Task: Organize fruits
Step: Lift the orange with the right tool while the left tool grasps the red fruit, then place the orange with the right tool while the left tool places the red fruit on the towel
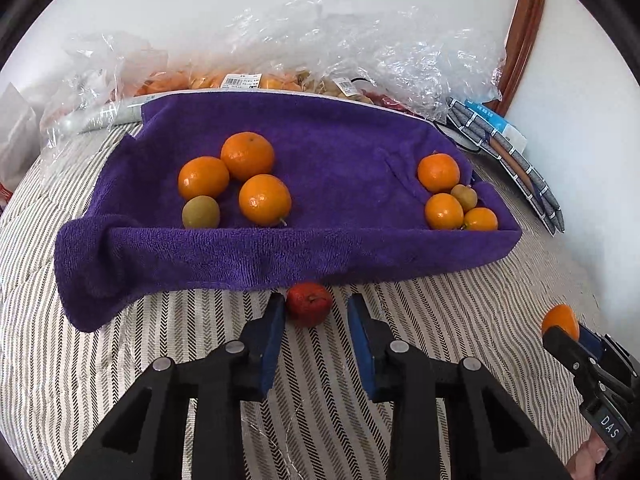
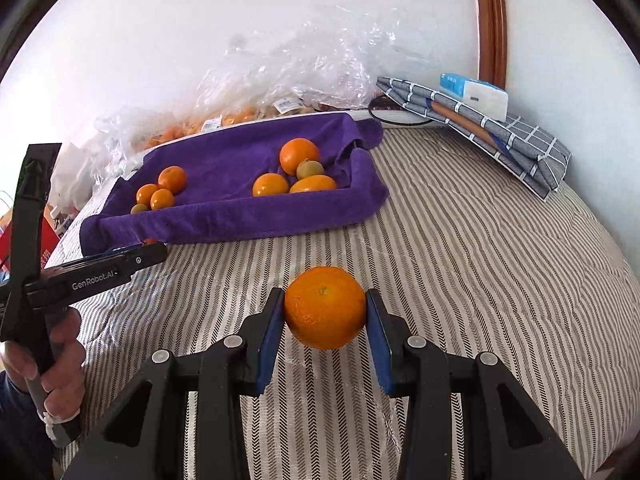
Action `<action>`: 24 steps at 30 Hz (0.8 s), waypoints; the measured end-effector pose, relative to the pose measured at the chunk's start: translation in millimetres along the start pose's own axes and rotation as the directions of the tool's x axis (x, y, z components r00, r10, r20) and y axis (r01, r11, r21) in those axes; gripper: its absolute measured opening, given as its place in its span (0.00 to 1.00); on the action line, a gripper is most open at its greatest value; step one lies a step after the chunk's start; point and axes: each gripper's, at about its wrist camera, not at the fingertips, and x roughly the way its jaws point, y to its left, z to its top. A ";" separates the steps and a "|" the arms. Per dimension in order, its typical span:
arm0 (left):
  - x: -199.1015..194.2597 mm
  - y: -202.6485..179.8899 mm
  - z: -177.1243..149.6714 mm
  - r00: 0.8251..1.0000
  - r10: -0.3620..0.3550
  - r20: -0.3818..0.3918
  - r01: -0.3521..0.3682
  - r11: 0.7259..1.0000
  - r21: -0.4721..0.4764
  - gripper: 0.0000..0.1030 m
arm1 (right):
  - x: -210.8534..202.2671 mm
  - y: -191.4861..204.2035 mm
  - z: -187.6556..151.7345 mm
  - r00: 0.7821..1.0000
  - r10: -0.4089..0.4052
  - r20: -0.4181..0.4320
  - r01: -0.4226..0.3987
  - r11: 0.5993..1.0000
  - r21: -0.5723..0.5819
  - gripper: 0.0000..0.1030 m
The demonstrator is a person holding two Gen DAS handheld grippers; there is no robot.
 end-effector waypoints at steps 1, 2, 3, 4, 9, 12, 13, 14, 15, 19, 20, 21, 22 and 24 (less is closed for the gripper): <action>0.8 0.6 -0.1 1.000 -0.010 -0.004 0.010 1.000 -0.002 0.22 | 0.8 -0.6 -0.1 1.000 0.002 0.001 -0.002 1.000 0.006 0.39; 1.2 1.6 -0.1 1.000 -0.015 -0.005 0.015 1.000 -0.006 0.22 | 2.2 -1.1 0.0 1.000 0.003 0.002 -0.003 1.000 0.012 0.39; 0.7 2.6 -0.2 1.000 -0.019 -0.003 0.019 1.000 -0.012 0.22 | 3.7 -1.2 0.1 1.000 0.002 0.002 -0.002 1.000 0.016 0.39; -0.3 3.8 -0.7 1.000 -0.026 0.001 0.026 1.000 -0.017 0.22 | 5.2 -1.4 0.2 1.000 0.000 0.001 0.000 1.000 0.022 0.39; -10.5 11.1 -4.2 0.998 -0.043 0.051 0.046 0.998 -0.052 0.22 | 7.1 0.1 1.2 1.000 0.018 -0.005 -0.017 0.998 0.055 0.39; -15.6 19.6 -6.1 0.997 -0.041 0.064 0.046 0.995 -0.087 0.22 | 8.0 4.5 1.8 1.000 0.011 -0.002 -0.011 0.999 0.049 0.39; -16.7 21.7 -6.8 0.997 -0.034 0.064 0.040 0.995 -0.095 0.22 | 8.5 5.9 1.7 1.000 0.012 -0.001 -0.012 0.999 0.048 0.39; -18.0 23.1 -7.2 0.997 -0.029 0.067 0.036 0.994 -0.100 0.22 | 9.3 7.1 1.8 1.000 0.014 -0.001 -0.014 0.999 0.049 0.39; -19.6 24.1 -7.7 0.997 -0.024 0.073 0.031 0.994 -0.103 0.22 | 9.7 8.0 1.6 1.000 0.014 -0.002 -0.014 0.999 0.051 0.39; -27.8 27.9 -10.7 0.996 -0.015 0.092 0.025 0.994 -0.105 0.22 | 10.5 10.4 4.1 1.000 0.029 -0.009 -0.029 0.997 0.072 0.39; -30.1 29.6 -10.7 0.996 -0.013 0.093 0.023 0.994 -0.105 0.22 | 10.5 10.0 7.1 0.999 0.042 -0.008 -0.041 0.996 0.083 0.39; -33.5 32.1 -10.4 0.995 -0.008 0.096 0.019 0.994 -0.107 0.22 | 11.3 10.0 11.8 0.999 0.050 -0.010 -0.049 0.995 0.090 0.39; -38.1 35.9 -9.5 0.995 -0.008 0.103 0.020 0.993 -0.117 0.22 | 12.1 10.9 16.9 0.999 0.052 -0.009 -0.051 0.994 0.092 0.39; -47.1 43.2 -4.1 0.993 -0.011 0.118 0.026 0.992 -0.126 0.22 | 12.9 13.8 30.7 0.998 0.064 0.010 -0.065 0.994 0.086 0.39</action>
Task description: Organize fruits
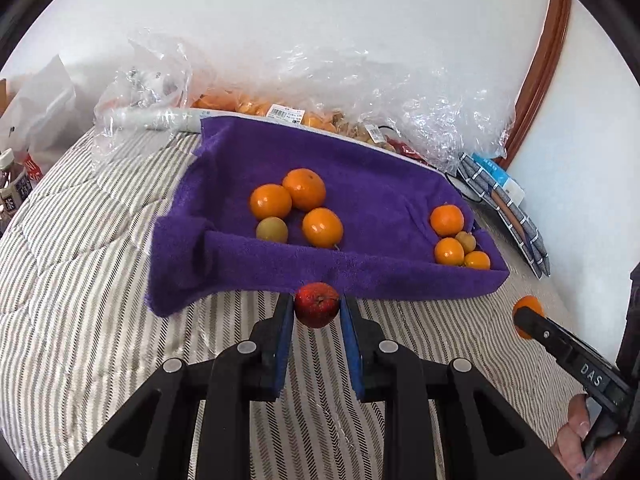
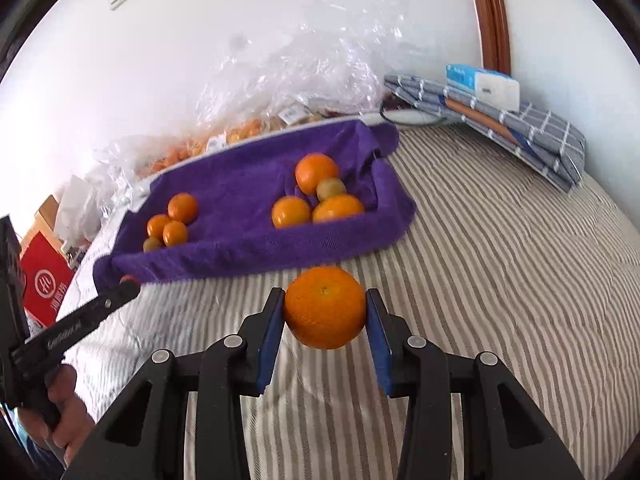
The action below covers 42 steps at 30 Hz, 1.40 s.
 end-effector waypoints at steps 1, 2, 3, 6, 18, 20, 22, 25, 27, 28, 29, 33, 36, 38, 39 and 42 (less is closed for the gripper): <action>-2.9 2.7 6.3 1.000 0.013 0.008 -0.013 1.000 0.004 0.22 | 0.6 2.9 7.1 1.000 0.006 0.010 -0.006 1.000 -0.009 0.39; -4.7 5.1 13.5 0.999 0.028 0.019 -0.028 1.000 0.012 0.22 | 1.6 7.2 14.3 1.000 0.012 0.020 -0.011 1.000 -0.020 0.39; -5.9 7.4 19.8 0.999 0.038 0.030 -0.038 0.999 0.015 0.22 | 3.7 11.6 21.7 0.999 0.020 0.031 -0.019 0.999 -0.032 0.39; -1.5 16.9 39.9 0.997 0.056 0.046 -0.057 0.998 0.002 0.22 | 15.3 26.1 41.4 0.997 0.057 0.051 -0.053 0.995 -0.080 0.39; 37.3 27.5 62.9 0.994 0.104 0.036 -0.103 0.994 -0.024 0.22 | 85.9 56.9 63.3 0.998 0.065 0.010 -0.062 0.984 -0.166 0.39; 42.4 27.7 61.3 0.994 0.110 0.024 -0.110 0.994 -0.020 0.22 | 90.4 57.0 61.1 0.998 0.063 -0.001 -0.062 0.983 -0.172 0.39; 45.3 27.7 60.5 0.993 0.118 0.018 -0.118 0.993 -0.015 0.22 | 89.9 55.5 60.6 0.998 0.056 0.001 -0.055 0.984 -0.169 0.39; 44.2 28.0 60.3 0.992 0.128 0.014 -0.128 0.992 -0.013 0.27 | 84.1 54.9 62.9 0.999 0.050 0.000 -0.049 0.984 -0.170 0.42; 39.2 26.9 60.9 0.990 0.141 0.011 -0.141 0.990 -0.006 0.32 | 75.5 55.8 64.6 0.999 0.037 0.014 -0.035 0.986 -0.164 0.46; 33.9 25.8 61.0 0.989 0.145 0.017 -0.145 0.989 0.001 0.33 | 68.7 56.5 65.3 0.999 0.031 0.023 -0.027 0.987 -0.161 0.49; 27.1 25.3 60.7 0.989 0.149 0.025 -0.149 0.989 0.006 0.33 | 60.4 57.6 65.7 0.999 0.028 0.032 -0.023 0.987 -0.160 0.52; -10.9 16.1 55.3 0.986 0.156 0.056 -0.158 0.987 0.021 0.48 | 16.8 63.6 63.7 0.998 0.001 0.066 0.009 0.988 -0.151 0.58; -44.2 6.0 46.8 0.985 0.153 0.081 -0.156 0.987 0.028 0.56 | -17.5 67.5 56.6 0.996 -0.011 0.084 0.023 0.989 -0.146 0.58; -65.4 -0.3 40.0 0.984 0.152 0.093 -0.155 0.987 0.030 0.63 | -40.8 66.7 50.0 0.996 -0.023 0.083 0.035 0.989 -0.143 0.58; -75.5 -3.8 36.3 0.984 0.150 0.095 -0.153 0.988 0.029 0.71 | -51.4 65.8 46.7 0.996 -0.023 0.083 0.034 0.990 -0.138 0.58; -99.7 -13.3 24.3 0.984 0.152 0.095 -0.158 0.986 0.049 0.77 | -78.5 63.0 35.8 0.996 -0.034 0.085 0.044 0.992 -0.122 0.58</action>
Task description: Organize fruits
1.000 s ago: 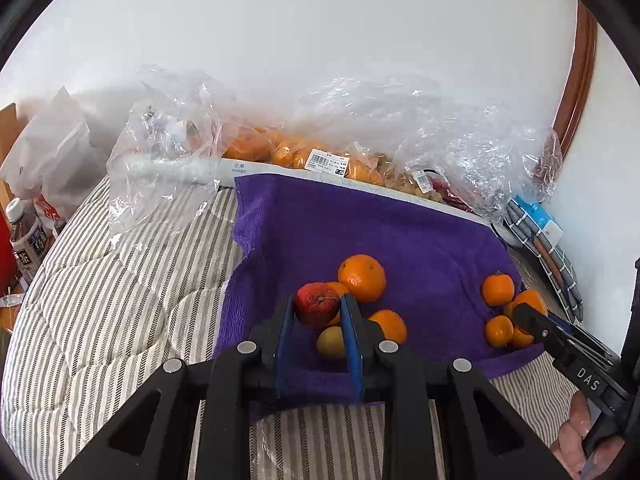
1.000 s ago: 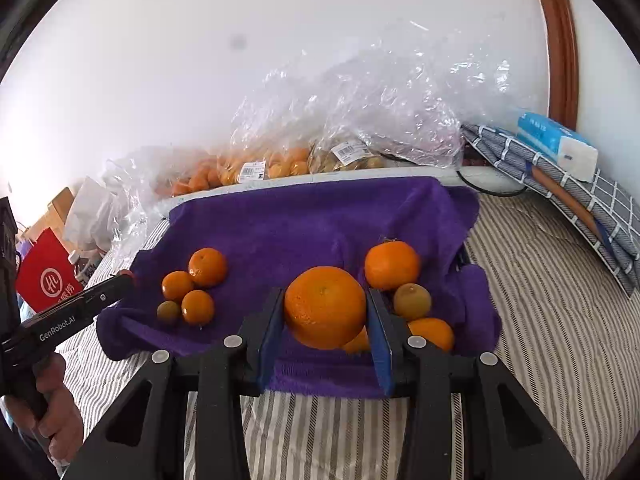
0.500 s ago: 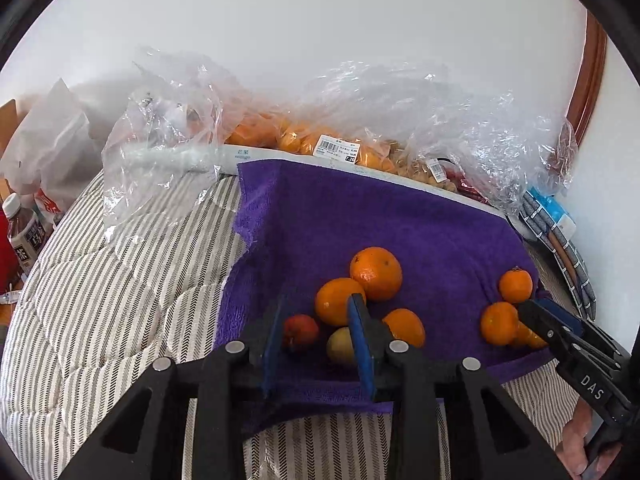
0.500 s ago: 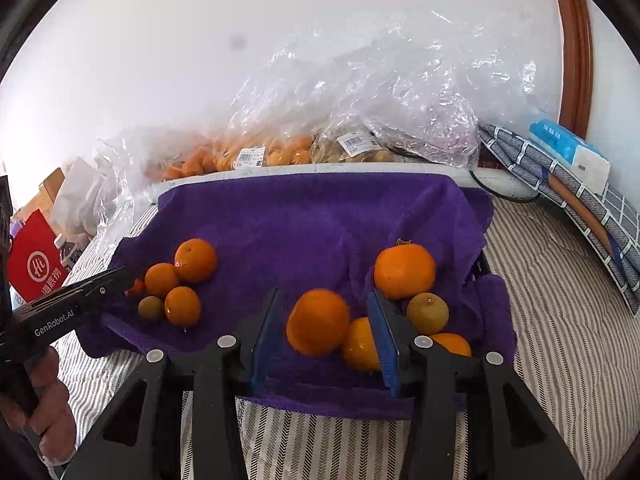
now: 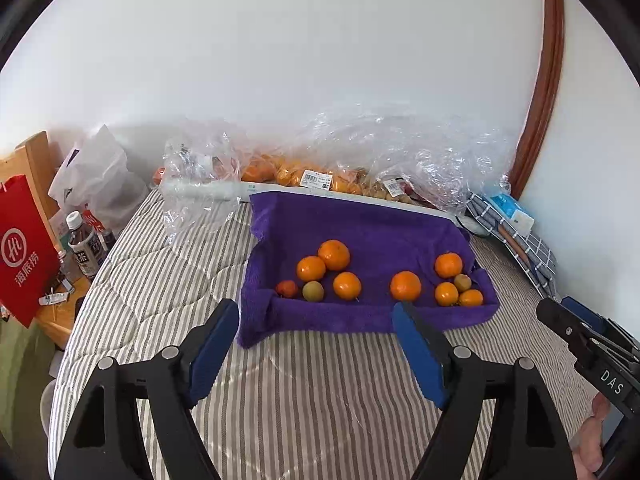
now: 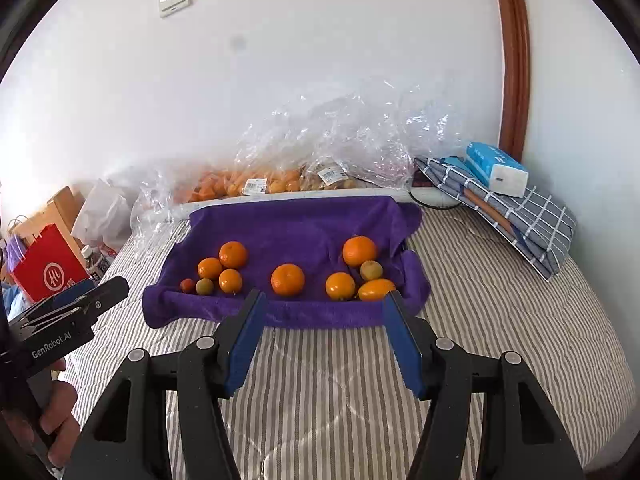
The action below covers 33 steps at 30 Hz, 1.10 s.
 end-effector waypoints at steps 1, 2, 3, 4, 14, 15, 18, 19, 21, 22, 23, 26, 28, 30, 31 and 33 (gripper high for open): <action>-7.5 -1.7 -2.9 1.000 0.011 0.001 -0.011 1.000 0.010 0.78 | -10.5 -0.9 -3.4 1.000 -0.008 0.007 0.008 1.000 -0.001 0.58; -14.7 -3.7 -5.8 1.000 0.023 0.007 -0.024 1.000 0.019 0.78 | -19.8 -2.0 -6.3 1.000 -0.016 0.017 0.016 1.000 -0.001 0.63; -21.2 -5.0 -8.5 0.999 0.038 0.015 -0.038 0.999 0.026 0.79 | -28.4 -3.2 -9.0 0.999 -0.023 0.030 0.023 1.000 -0.002 0.68; -27.0 -6.6 -11.3 0.999 0.050 0.019 -0.051 0.998 0.031 0.80 | -37.1 -4.7 -12.1 0.999 -0.026 0.042 0.026 1.000 -0.006 0.78; -57.8 -23.6 -24.5 0.998 0.050 0.035 -0.052 0.997 0.065 0.83 | -85.8 -13.3 -28.1 0.994 -0.050 0.094 0.050 0.999 0.003 0.93; -58.9 -24.2 -24.9 0.998 0.048 0.036 -0.050 0.997 0.064 0.83 | -86.3 -14.3 -28.4 0.994 -0.054 0.094 0.054 0.999 0.006 0.93; -62.6 -26.0 -25.5 0.998 0.041 0.039 -0.044 0.997 0.066 0.83 | -88.4 -15.5 -30.2 0.995 -0.049 0.083 0.048 0.999 0.010 0.93; -64.5 -26.6 -25.8 0.998 0.043 0.047 -0.046 0.997 0.063 0.83 | -89.4 -15.7 -30.6 0.995 -0.048 0.084 0.047 0.999 0.010 0.93; -66.5 -26.2 -25.4 0.998 0.042 0.049 -0.045 0.997 0.058 0.83 | -91.0 -15.1 -30.4 0.995 -0.054 0.089 0.054 0.999 0.006 0.93; -66.5 -25.9 -24.9 0.998 0.041 0.045 -0.044 0.998 0.055 0.83 | -91.7 -14.9 -30.5 0.994 -0.058 0.090 0.058 0.998 0.007 0.93; -67.0 -25.6 -24.8 0.998 0.037 0.045 -0.040 0.998 0.054 0.83 | -91.7 -14.9 -30.2 0.994 -0.060 0.090 0.059 0.998 0.009 0.93; -68.2 -25.8 -25.5 0.997 0.045 0.055 -0.048 0.997 0.058 0.84 | -92.4 -14.9 -31.2 0.994 -0.055 0.094 0.055 0.998 0.009 0.93; -67.6 -24.7 -24.5 0.998 0.049 0.050 -0.051 0.997 0.054 0.84 | -92.0 -15.5 -31.6 0.994 -0.058 0.091 0.057 0.998 0.014 0.93; -67.8 -23.9 -23.1 0.998 0.043 0.048 -0.046 0.998 0.053 0.84 | -92.0 -15.7 -31.5 0.994 -0.057 0.089 0.056 0.998 0.017 0.93; -68.5 -24.1 -22.5 0.998 0.045 0.052 -0.048 0.997 0.056 0.84 | -92.2 -15.3 -31.2 0.994 -0.057 0.089 0.056 0.998 0.018 0.93; -70.5 -24.0 -21.8 0.997 0.050 0.059 -0.054 0.997 0.057 0.84 | -92.7 -15.2 -30.7 0.995 -0.054 0.090 0.053 0.998 0.021 0.93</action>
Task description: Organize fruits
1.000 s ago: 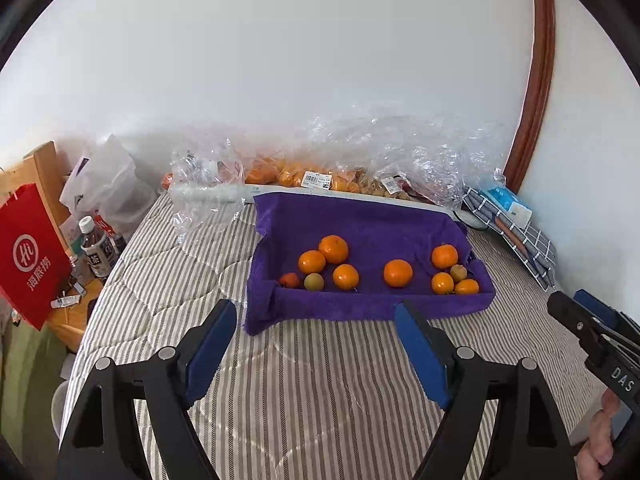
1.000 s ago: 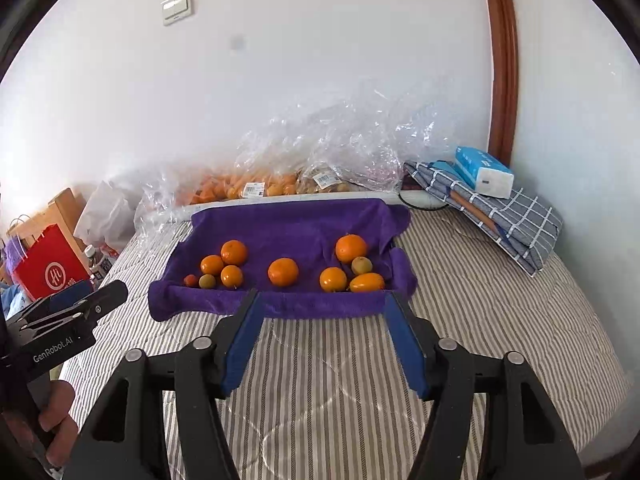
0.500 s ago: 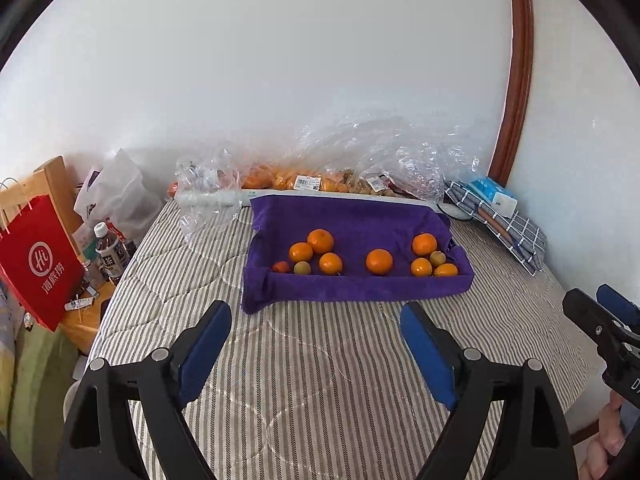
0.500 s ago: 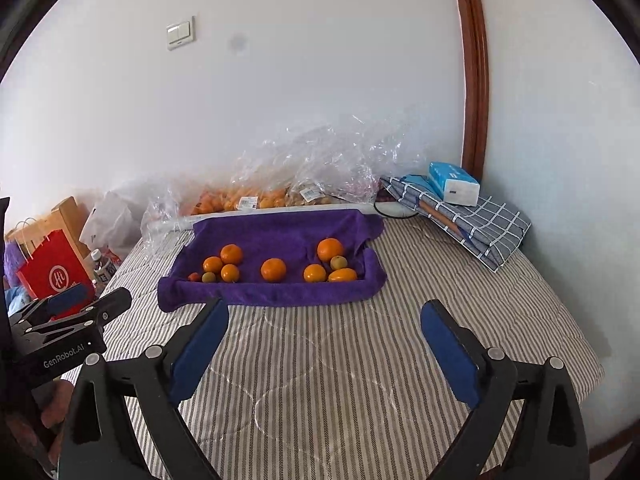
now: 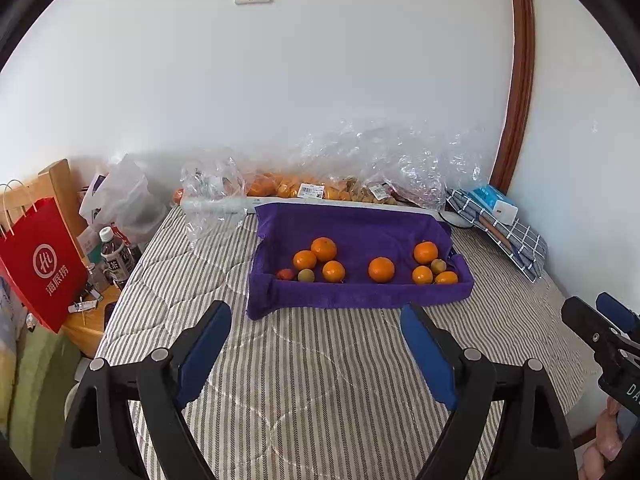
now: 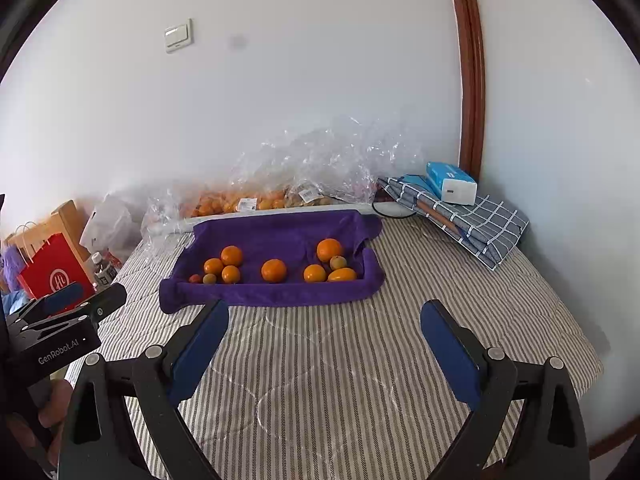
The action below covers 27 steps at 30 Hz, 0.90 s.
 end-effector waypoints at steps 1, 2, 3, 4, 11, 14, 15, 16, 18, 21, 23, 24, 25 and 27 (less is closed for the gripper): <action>-0.3 -0.1 0.3 1.000 -0.002 0.001 0.002 1.000 -0.002 0.84 | -0.6 0.0 0.3 1.000 -0.002 0.001 0.002 1.000 0.001 0.93; -0.4 0.0 0.6 1.000 -0.004 0.001 0.004 1.000 -0.002 0.84 | -0.9 -0.1 0.3 1.000 -0.003 0.002 0.003 1.000 0.002 0.93; -0.3 -0.2 0.9 1.000 -0.002 0.001 0.002 1.000 0.000 0.84 | -1.1 -0.8 0.6 1.000 -0.003 0.003 0.003 1.000 0.003 0.93; -0.7 -0.4 0.8 1.000 0.000 0.004 0.000 1.000 0.000 0.84 | -1.1 -0.7 0.3 1.000 -0.003 0.005 0.003 1.000 0.004 0.93; -1.9 -0.4 0.9 1.000 0.007 0.004 -0.007 1.000 0.002 0.84 | -1.4 -0.5 -0.4 1.000 -0.010 0.001 0.010 1.000 0.004 0.93; -2.1 0.9 1.2 1.000 0.003 0.002 -0.003 1.000 -0.006 0.84 | -1.9 0.5 0.6 1.000 -0.014 0.002 0.014 1.000 -0.001 0.93; -1.8 0.8 1.4 1.000 0.005 0.002 -0.005 1.000 -0.004 0.84 | -2.4 0.5 0.6 1.000 -0.012 0.003 0.012 1.000 0.001 0.93; -1.9 0.5 1.5 1.000 0.008 0.004 -0.008 1.000 -0.002 0.84 | -2.4 0.5 0.5 1.000 -0.009 0.006 0.009 1.000 0.002 0.93; -2.1 0.8 1.0 1.000 0.016 0.006 -0.016 1.000 0.000 0.84 | -2.1 0.5 0.1 1.000 -0.015 0.008 0.015 1.000 0.000 0.93; -1.8 1.6 1.1 1.000 0.012 0.001 -0.012 1.000 -0.002 0.84 | -0.7 0.1 -0.6 1.000 -0.011 0.001 0.011 1.000 0.004 0.93; -2.6 2.1 1.4 1.000 0.017 0.003 -0.017 1.000 -0.002 0.84 | -0.8 0.2 -1.0 1.000 -0.013 0.002 0.013 1.000 0.005 0.93; -3.1 2.1 1.5 1.000 0.017 0.005 -0.017 1.000 -0.005 0.84 | -0.7 0.2 -0.9 1.000 -0.012 0.001 0.012 1.000 0.005 0.93; -3.1 2.2 1.7 1.000 0.015 0.003 -0.015 1.000 -0.006 0.84 | -0.9 0.3 -1.0 1.000 -0.013 0.001 0.013 1.000 0.004 0.93; -1.8 1.6 2.4 1.000 0.012 0.000 -0.012 1.000 -0.001 0.84 | -1.9 -0.1 -1.1 1.000 -0.016 0.004 0.016 1.000 0.006 0.93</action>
